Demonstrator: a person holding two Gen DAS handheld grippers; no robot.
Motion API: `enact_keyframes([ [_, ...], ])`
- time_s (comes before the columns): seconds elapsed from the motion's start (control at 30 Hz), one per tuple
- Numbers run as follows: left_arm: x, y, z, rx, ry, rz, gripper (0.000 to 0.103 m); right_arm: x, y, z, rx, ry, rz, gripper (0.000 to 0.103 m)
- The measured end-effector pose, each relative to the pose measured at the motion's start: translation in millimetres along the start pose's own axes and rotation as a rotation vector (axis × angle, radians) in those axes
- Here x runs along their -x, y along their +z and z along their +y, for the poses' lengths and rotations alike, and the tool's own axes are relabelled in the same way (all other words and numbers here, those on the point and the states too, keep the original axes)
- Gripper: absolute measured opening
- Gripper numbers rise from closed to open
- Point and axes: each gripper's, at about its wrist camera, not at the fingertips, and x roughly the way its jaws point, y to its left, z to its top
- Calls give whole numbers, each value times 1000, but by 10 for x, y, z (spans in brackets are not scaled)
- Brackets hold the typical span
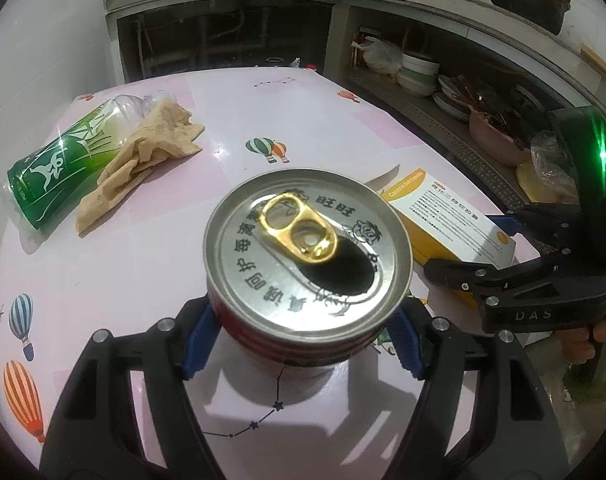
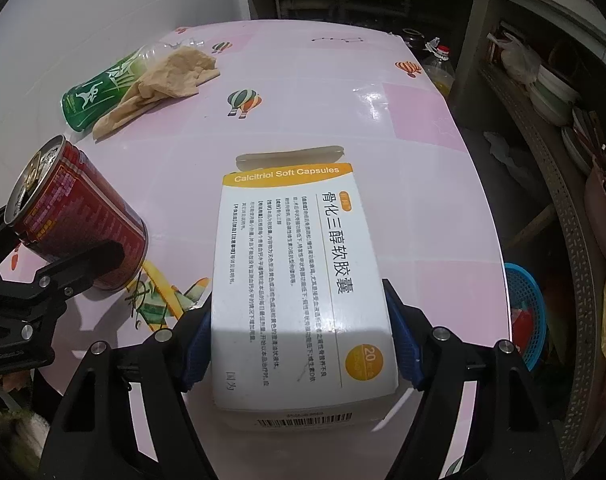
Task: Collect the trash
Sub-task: 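Carry the red can and medicine box over the blue wastebasket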
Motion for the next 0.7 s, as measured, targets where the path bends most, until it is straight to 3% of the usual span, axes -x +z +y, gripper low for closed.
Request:
enact_keyframes([
  [0.2, -25, 9, -24, -7, 9, -6, 64, -7, -2, -3, 0, 0, -4, 72],
  [0.7, 6, -9, -31, 5, -12, -14, 63, 77, -27, -30, -23, -8, -36, 71],
])
